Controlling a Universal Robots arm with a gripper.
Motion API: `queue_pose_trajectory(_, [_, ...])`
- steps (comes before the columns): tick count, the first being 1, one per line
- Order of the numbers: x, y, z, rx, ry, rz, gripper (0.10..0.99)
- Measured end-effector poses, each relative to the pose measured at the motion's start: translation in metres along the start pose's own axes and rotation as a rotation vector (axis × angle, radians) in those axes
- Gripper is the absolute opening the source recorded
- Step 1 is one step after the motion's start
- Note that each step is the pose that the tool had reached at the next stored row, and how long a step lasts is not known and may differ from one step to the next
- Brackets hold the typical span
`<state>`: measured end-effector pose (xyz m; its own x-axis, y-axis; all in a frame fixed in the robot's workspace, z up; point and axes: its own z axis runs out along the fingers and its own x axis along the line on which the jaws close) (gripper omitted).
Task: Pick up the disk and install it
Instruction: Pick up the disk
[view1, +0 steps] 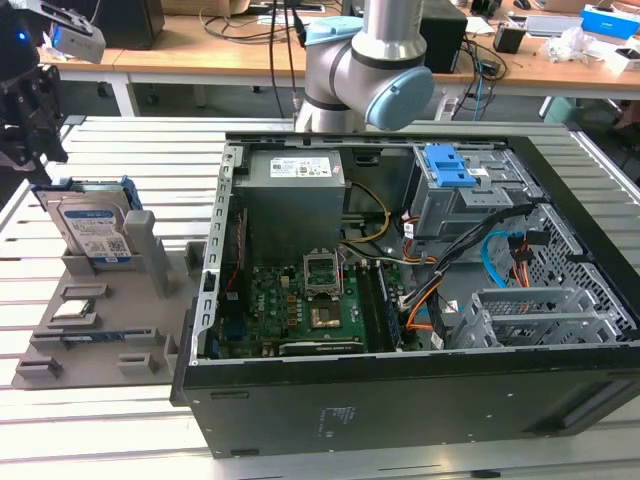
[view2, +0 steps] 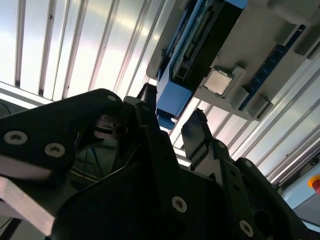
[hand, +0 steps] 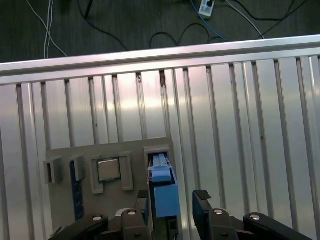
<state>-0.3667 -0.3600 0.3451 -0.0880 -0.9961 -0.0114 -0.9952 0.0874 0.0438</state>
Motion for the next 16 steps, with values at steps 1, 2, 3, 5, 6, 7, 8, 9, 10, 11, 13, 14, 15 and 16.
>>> queue_pose_trajectory(1, [0.0,-0.0013,0.0019,0.0,0.0018,-0.015,0.482])
queue_pose_trajectory(2, [-0.0001,-0.0022,0.0031,0.0,0.0031,-0.024,0.482])
queue_pose_trajectory(3, [-0.0002,-0.0032,0.0045,0.0,0.0044,-0.032,0.482])
queue_pose_trajectory(5, [-0.0004,-0.0055,0.0079,0.0,0.0056,-0.037,0.482])
queue_pose_trajectory(6, [-0.0004,-0.0064,0.0094,0.0,0.0062,-0.037,0.482])
queue_pose_trajectory(7, [-0.0005,-0.0075,0.0121,0.0,0.0074,-0.037,0.482])
queue_pose_trajectory(8, [-0.0006,-0.0088,0.0145,0.0,0.0086,-0.038,0.482])
queue_pose_trajectory(9, [-0.0007,-0.0111,0.0197,0.0,0.0105,-0.039,0.482])
queue_pose_trajectory(10, [-0.0008,-0.0119,0.0221,0.0,0.0115,-0.04,0.482])
queue_pose_trajectory(11, [-0.0008,-0.0126,0.0241,0.0,0.0122,-0.041,0.482])
queue_pose_trajectory(13, [-0.0008,-0.0141,0.0276,0.0,0.0136,-0.044,0.482])
queue_pose_trajectory(14, [-0.0008,-0.0147,0.0291,0.0,0.0143,-0.045,0.482])
queue_pose_trajectory(15, [-0.0009,-0.0155,0.0317,0.0,0.0155,-0.047,0.482])
queue_pose_trajectory(16, [-0.0009,-0.016,0.0335,0.0,0.0162,-0.048,0.482])
